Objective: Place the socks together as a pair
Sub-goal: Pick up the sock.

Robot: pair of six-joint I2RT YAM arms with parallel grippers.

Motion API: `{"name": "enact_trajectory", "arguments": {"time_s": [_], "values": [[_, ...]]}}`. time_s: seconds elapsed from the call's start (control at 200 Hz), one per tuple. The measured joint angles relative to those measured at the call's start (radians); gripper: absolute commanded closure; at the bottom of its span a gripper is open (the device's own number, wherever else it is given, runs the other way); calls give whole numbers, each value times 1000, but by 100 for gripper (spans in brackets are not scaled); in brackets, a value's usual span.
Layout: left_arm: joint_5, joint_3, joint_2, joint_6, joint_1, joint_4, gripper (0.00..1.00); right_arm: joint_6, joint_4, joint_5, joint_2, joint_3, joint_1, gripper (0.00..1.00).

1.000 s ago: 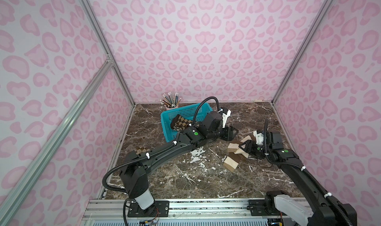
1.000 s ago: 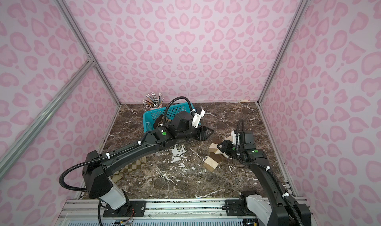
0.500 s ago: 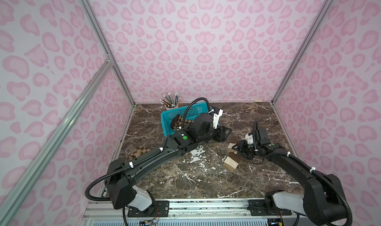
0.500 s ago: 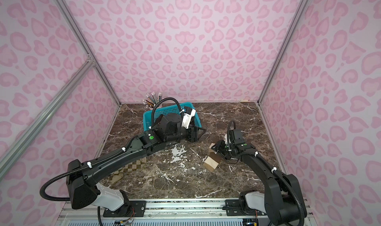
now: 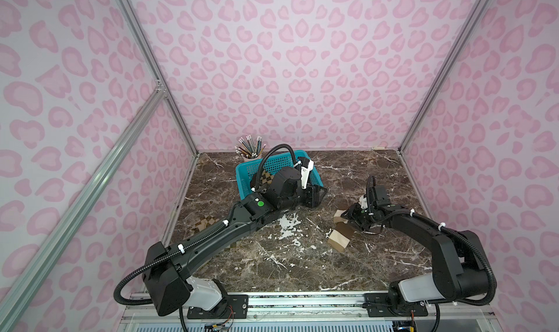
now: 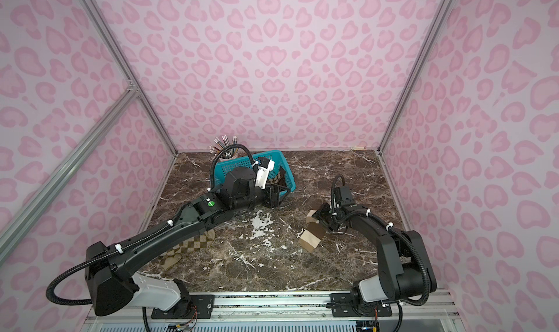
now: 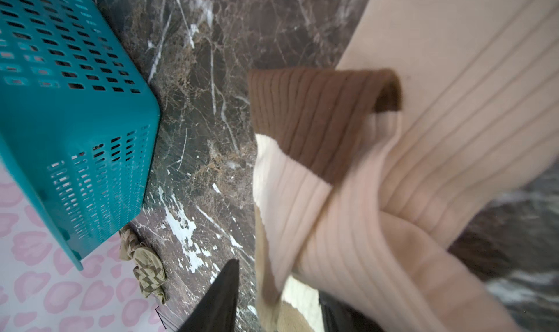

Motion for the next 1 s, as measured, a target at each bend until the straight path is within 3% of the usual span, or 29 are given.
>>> {"name": "enact_trajectory", "arguments": {"time_s": [0.57, 0.855, 1.0], "values": [[0, -41, -29, 3, 8, -19, 43, -11, -64, -63, -39, 11, -7, 54], [3, -39, -16, 3, 9, -17, 44, -7, -58, -70, 18, 36, -6, 62], [3, -40, -18, 3, 9, -18, 44, -6, -50, -73, 34, 44, -5, 73]]}}
